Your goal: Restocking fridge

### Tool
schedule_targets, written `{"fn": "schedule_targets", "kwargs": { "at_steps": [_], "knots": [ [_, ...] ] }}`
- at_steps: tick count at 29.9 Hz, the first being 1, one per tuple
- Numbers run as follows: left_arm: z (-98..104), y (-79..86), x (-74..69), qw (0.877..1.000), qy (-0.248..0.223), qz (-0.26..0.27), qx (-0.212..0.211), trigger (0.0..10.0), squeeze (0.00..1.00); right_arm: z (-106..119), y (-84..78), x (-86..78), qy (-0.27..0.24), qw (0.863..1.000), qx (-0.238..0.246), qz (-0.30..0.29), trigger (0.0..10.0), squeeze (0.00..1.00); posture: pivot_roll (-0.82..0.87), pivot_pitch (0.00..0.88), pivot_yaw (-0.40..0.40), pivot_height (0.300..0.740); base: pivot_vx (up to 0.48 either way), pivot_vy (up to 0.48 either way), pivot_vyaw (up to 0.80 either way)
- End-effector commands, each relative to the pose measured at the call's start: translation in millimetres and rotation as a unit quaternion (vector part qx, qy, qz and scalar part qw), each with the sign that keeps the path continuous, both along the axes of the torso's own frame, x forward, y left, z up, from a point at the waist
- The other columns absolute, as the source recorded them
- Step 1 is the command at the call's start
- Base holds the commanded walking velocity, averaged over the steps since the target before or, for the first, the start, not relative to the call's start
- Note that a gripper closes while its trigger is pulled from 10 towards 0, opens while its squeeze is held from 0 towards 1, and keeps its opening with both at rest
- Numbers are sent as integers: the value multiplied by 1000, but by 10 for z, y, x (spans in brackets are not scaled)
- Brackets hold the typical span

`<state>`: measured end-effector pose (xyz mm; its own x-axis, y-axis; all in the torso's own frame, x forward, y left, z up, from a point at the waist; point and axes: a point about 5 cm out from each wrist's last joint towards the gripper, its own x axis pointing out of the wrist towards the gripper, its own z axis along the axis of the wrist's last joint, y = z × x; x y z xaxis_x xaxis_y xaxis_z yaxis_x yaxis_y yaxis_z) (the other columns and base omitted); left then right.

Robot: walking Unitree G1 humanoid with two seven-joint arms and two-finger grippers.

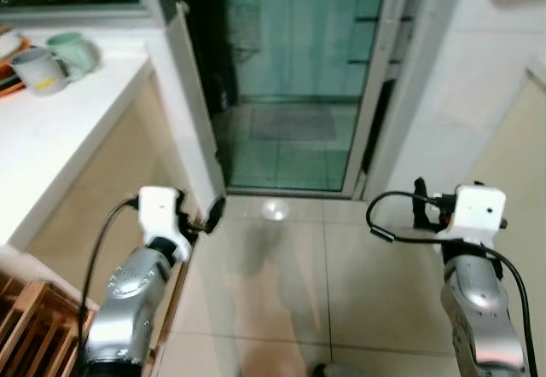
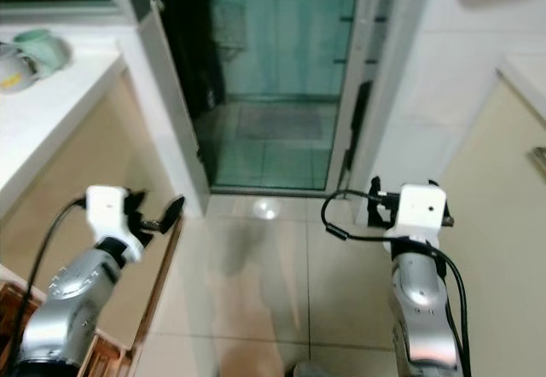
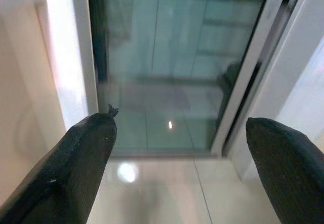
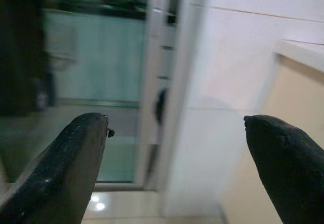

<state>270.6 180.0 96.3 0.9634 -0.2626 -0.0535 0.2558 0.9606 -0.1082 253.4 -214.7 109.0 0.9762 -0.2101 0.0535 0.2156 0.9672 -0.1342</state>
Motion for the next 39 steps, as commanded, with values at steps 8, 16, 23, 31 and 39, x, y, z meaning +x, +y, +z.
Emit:
{"fn": "schedule_targets", "kwargs": {
  "at_steps": [8,16,23,31,39],
  "knots": [
    [236,-258,-132,995,-56,-78,17,10000,0,-28,353,-82,0,988,55,146,10000,173,-186,0,44,740,0,0,0],
    [119,-275,2,998,-24,-50,19,10000,0,-82,349,-68,16,987,52,148,10000,173,-190,0,52,740,240,0,0],
    [214,-286,140,997,-30,-69,12,10000,0,-107,319,-74,20,991,42,129,10000,165,-201,0,68,740,480,0,0],
    [202,-382,139,997,-24,-72,0,10000,0,-112,289,-80,23,992,33,122,10000,173,-208,0,71,740,480,0,0],
    [207,-494,139,996,-22,-84,-11,10000,0,-114,274,-82,27,992,22,119,10000,188,-206,0,69,740,480,0,-646]
  ]
}}
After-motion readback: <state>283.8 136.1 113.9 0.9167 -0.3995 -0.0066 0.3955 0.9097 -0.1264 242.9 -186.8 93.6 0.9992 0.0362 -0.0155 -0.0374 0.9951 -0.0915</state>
